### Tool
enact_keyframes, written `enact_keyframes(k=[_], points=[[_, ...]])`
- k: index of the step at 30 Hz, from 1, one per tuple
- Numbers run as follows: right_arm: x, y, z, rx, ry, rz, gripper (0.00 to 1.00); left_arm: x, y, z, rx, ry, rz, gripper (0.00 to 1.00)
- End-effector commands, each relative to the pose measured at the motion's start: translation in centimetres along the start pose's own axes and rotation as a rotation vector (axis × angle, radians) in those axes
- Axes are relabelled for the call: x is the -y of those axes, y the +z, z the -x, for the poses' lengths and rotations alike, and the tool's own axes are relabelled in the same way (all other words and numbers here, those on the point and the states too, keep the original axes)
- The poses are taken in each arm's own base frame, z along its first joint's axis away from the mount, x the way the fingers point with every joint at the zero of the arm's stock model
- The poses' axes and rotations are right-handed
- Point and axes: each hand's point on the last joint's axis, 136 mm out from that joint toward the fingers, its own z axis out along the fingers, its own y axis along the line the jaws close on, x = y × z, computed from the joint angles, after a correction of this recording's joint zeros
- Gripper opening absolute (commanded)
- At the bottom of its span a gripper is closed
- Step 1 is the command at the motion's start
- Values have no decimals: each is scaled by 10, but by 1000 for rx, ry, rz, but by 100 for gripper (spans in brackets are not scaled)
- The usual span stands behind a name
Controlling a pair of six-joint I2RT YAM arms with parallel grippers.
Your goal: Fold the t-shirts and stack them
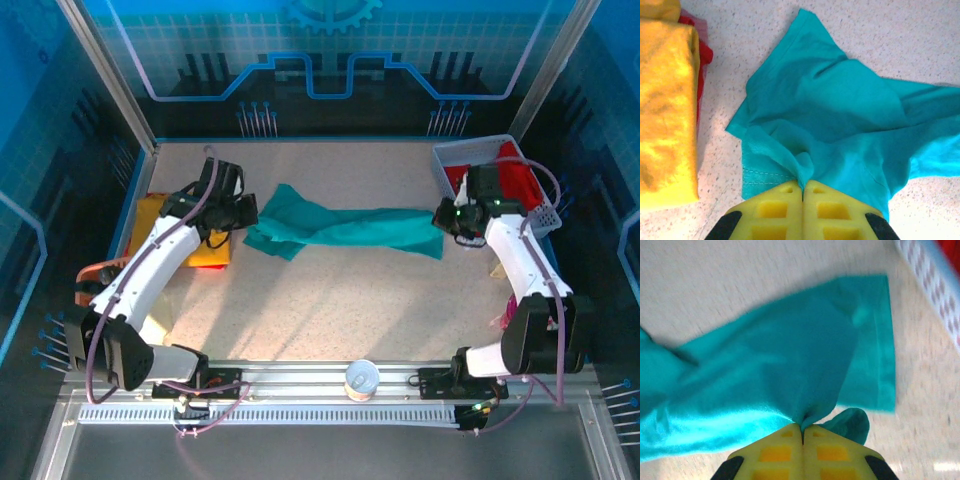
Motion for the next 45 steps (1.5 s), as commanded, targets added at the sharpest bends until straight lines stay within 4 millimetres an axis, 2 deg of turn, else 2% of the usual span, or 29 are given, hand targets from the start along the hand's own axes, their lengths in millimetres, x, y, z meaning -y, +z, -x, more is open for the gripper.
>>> enact_keyframes(k=[1,5,8,13,18,23,24,25,27,28,31,35,39,45], points=[[11,-13,-46,-114,13,8,0,-13,-9,-19,-48,17,27,1],[10,-47,-52,-61,3,10,0,-13,-22,-31,-69,2,5,0],[17,-65,-65,-38,14,-11,0,-20,-34,-54,-93,-34,-5,1],[23,-66,-106,-82,102,34,0,-35,-47,-100,-157,-98,0,1],[38,-66,-142,-148,144,-1,0,-46,-57,-134,-207,-129,18,2],[49,-65,-169,-190,183,-19,11,-59,-51,-171,-308,-169,55,11],[48,-65,-173,-197,192,-11,15,-61,-49,-178,-330,-175,62,16],[47,-64,-174,-200,193,-4,23,-60,-50,-179,-335,-166,74,22],[51,-65,-173,-190,198,-27,41,-63,-52,-179,-338,-153,103,42],[53,-66,-171,-178,197,-39,56,-66,-53,-178,-337,-147,124,49],[54,-67,-161,-132,187,-55,74,-70,-53,-174,-331,-127,155,56],[44,-58,-134,-76,143,-16,83,-57,-39,-156,-295,-93,111,57],[34,-41,-99,-69,57,-20,84,-30,-19,-117,-258,-21,59,58],[35,-15,-51,-38,-7,-86,84,0,18,-55,-164,32,10,63]])
